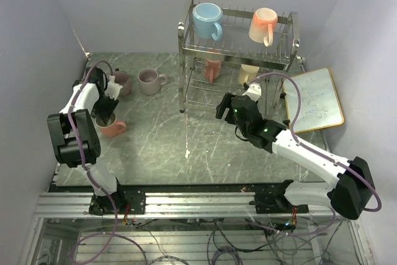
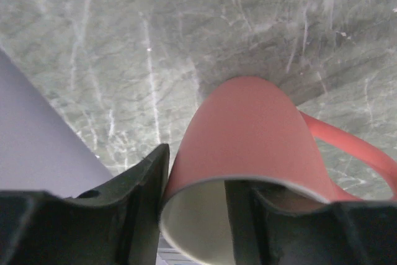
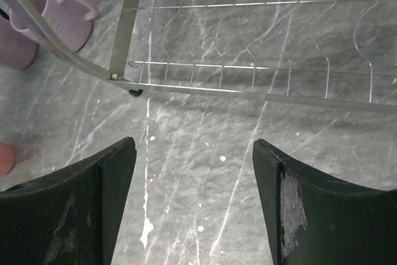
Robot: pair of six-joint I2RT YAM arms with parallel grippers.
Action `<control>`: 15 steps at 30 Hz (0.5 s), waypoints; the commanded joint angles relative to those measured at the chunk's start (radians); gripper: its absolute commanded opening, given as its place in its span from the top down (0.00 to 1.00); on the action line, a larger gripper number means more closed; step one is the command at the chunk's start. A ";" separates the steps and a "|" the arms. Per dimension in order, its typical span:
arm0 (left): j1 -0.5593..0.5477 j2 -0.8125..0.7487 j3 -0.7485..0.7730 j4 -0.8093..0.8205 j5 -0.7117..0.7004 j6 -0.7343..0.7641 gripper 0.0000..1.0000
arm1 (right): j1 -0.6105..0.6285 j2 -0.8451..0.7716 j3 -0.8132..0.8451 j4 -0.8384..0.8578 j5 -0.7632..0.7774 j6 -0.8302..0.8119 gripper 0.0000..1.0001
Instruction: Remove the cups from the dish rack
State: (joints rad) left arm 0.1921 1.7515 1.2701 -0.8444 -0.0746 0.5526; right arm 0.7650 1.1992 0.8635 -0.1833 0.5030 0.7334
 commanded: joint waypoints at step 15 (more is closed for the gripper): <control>0.016 -0.323 0.150 -0.160 0.159 -0.008 0.01 | -0.023 0.303 0.071 0.410 0.179 -0.399 0.23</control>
State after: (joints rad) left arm 0.1963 1.4685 1.3685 -0.9188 -0.0021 0.5629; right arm 0.7578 1.4097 0.8757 0.1070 0.6273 0.4412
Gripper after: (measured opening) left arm 0.983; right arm 0.767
